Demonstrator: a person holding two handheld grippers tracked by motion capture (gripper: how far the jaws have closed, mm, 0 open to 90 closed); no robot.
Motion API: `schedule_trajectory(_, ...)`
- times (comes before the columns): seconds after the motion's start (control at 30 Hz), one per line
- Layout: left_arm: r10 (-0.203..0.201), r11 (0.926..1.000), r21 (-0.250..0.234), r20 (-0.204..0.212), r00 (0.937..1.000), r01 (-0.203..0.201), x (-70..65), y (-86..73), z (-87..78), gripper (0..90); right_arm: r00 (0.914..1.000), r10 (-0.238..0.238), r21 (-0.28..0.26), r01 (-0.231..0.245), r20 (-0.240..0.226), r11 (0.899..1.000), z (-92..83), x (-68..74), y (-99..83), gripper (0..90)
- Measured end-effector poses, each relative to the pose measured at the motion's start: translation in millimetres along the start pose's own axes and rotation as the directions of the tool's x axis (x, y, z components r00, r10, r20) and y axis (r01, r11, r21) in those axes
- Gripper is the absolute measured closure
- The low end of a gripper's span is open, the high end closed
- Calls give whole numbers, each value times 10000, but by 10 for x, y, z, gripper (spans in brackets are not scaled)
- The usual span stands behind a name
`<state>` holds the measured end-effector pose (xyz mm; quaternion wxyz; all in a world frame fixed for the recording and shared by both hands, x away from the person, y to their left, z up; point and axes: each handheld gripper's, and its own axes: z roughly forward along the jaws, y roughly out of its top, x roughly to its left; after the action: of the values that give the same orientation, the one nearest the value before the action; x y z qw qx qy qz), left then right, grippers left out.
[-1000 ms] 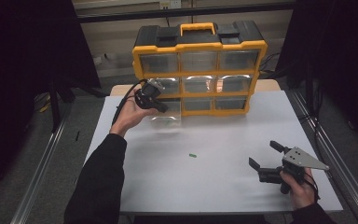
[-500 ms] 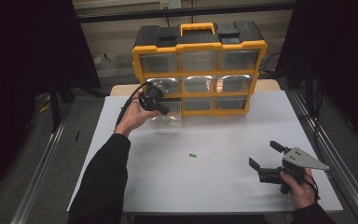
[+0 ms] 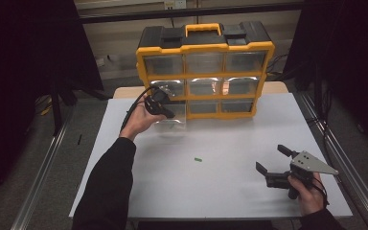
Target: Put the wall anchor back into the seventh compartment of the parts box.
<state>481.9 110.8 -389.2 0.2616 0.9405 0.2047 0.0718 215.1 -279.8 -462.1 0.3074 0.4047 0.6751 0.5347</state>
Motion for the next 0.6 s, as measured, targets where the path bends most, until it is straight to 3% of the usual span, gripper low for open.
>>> schedule_trajectory(0.03, -194, 9998, -78, 12, 9998, 194, -9, -3, 7, 845, 10000, -4, -3, 4, -3, 10000, 0, 0, 0, 6)
schedule_trajectory(0.2, -65, 10000, -9, 35, 10000, 65, 8, -6, 12, 843, 10000, -7, -2, 7, -15, 10000, 0, -1, 0, 6)
schedule_trajectory(0.3, -269, 9996, -87, 86, 9996, 269, -2, -11, 13, 841, 10000, -12, 0, 12, -12, 10000, 0, -1, 0, 6)
schedule_trajectory(0.47, -70, 10000, -64, 15, 10000, 70, 23, -9, -34, 830, 10000, -5, 11, 5, 11, 10000, -1, 0, 0, 6)
schedule_trajectory(0.5, -243, 9994, -234, -3, 9997, 243, 17, -12, -30, 824, 10000, -3, -3, 3, -5, 10000, 0, -1, -1, 6)
schedule_trajectory(0.53, -100, 9999, -66, 61, 9999, 100, 31, -13, -44, 816, 10000, -8, -5, 8, -11, 10000, 0, -1, 0, 6)
schedule_trajectory(0.6, -237, 9996, -173, -5, 9997, 237, 20, -18, -42, 808, 10000, -7, 24, 7, -1, 10000, -1, 2, -1, 6)
